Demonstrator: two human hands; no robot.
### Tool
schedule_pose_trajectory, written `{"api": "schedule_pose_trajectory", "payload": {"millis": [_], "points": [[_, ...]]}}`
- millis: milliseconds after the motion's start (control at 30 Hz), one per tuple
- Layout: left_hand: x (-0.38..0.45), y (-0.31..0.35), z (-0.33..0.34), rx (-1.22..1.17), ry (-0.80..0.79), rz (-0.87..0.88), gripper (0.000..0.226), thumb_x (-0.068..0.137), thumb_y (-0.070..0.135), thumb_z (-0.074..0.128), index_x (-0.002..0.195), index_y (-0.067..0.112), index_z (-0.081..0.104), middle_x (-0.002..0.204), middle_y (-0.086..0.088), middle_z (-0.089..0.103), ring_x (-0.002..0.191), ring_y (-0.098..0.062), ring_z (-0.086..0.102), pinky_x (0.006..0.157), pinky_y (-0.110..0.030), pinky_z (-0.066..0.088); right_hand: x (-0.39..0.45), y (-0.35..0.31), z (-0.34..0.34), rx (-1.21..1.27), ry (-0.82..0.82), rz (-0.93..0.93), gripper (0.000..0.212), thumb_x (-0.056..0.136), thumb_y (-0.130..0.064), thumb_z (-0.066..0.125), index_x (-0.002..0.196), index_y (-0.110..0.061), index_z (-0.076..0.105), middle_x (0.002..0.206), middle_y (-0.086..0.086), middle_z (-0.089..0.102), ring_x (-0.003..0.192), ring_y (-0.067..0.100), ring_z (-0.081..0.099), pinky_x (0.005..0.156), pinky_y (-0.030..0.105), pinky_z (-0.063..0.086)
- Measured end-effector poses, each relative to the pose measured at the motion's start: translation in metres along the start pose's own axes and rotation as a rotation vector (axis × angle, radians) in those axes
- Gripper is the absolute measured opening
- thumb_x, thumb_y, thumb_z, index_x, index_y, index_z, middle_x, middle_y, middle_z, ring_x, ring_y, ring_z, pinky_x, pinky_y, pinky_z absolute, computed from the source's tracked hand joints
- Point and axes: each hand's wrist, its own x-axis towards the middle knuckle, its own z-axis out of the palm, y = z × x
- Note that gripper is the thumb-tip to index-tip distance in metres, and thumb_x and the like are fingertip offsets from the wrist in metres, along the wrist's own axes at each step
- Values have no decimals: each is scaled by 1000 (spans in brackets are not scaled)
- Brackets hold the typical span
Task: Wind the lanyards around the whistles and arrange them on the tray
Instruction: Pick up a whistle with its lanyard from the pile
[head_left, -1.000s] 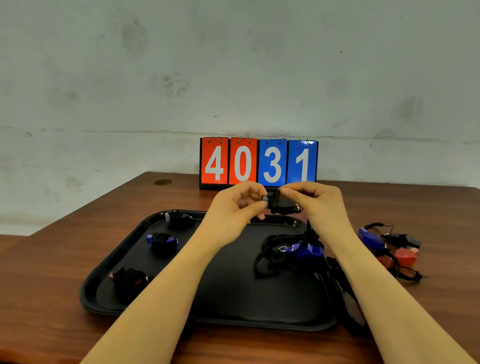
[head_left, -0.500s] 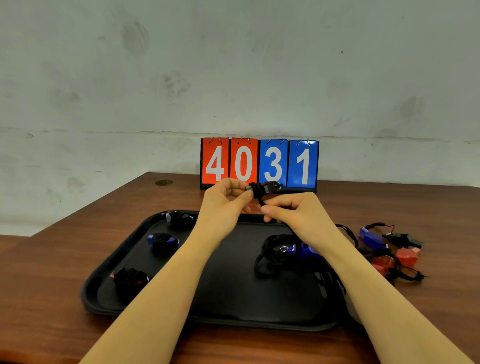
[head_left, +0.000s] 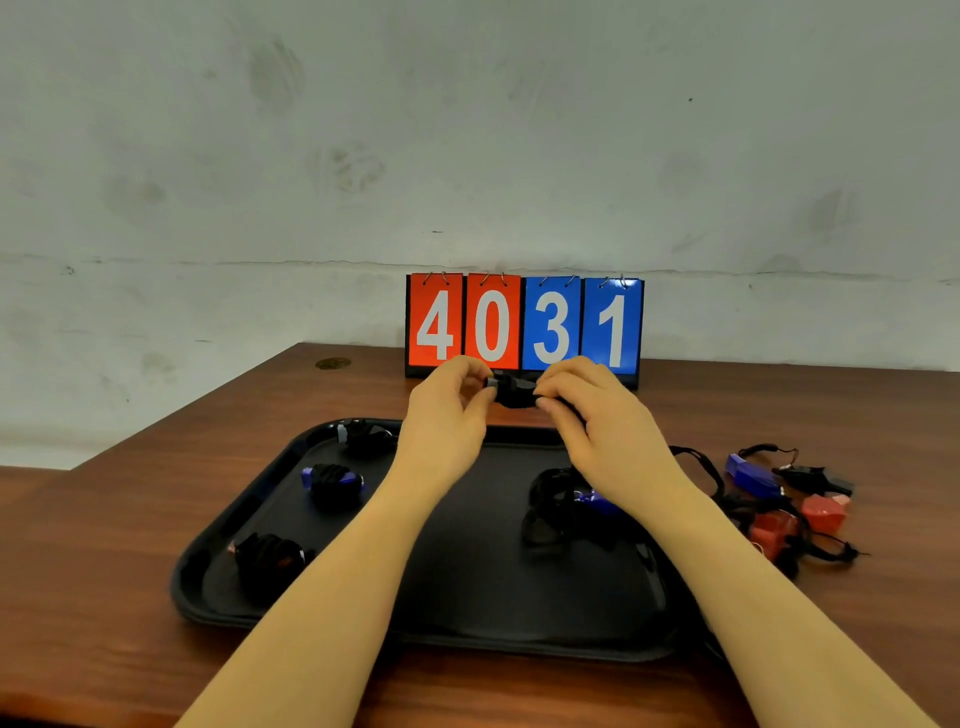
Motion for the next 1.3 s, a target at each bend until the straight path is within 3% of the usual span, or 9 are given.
{"api": "schedule_pose_trajectory", "payload": {"millis": [200,400,500,667,867,1067,1300], "points": [[-2,2,0,7,-47,60,12,91,13,55,99,22,56,82,17,52,67,1,49,62,-8,40,-1,0,1,66,61,66,16,93,-16,51,103,-13,63,95,0,65,88,14,59,79,32,52],[-5,5,0,-21,-126,111,14,90,14,55,96,26,56,81,14,55,65,-2,51,62,-6,42,1,3,-1,229,165,214,14,89,-13,58,99,-12,68,89,-6,63,88,7,59,82,18,49],[-7,7,-3,-80,-159,110,15,89,13,57,93,28,56,79,13,56,66,-1,53,63,-2,42,3,3,-3,436,187,366,13,85,-13,63,95,-16,70,88,-7,66,92,6,61,83,19,51],[-7,10,-5,-137,-233,100,17,89,13,58,91,29,56,83,10,61,71,-4,60,67,-5,46,4,7,-9,714,163,527,13,81,-13,67,93,-16,72,89,-3,70,97,11,61,62,10,49],[-8,13,-6,-296,-244,72,16,87,10,59,91,26,59,83,8,62,57,-2,57,66,-15,49,7,14,-11,874,143,646,13,81,-15,67,92,-15,73,94,2,72,101,15,63,71,21,53],[-8,15,-6,-472,-186,-36,11,87,7,58,92,17,61,70,8,60,43,-3,46,53,-15,45,5,10,-9,834,6,589,16,87,-6,58,83,-14,72,66,2,67,59,10,56,63,24,50],[-5,11,-5,-490,-51,-114,6,88,10,58,94,13,59,62,5,55,39,-2,42,47,-14,41,3,0,-7,801,-159,462,13,87,-11,60,93,-13,71,70,2,67,56,6,56,61,20,52]]}}
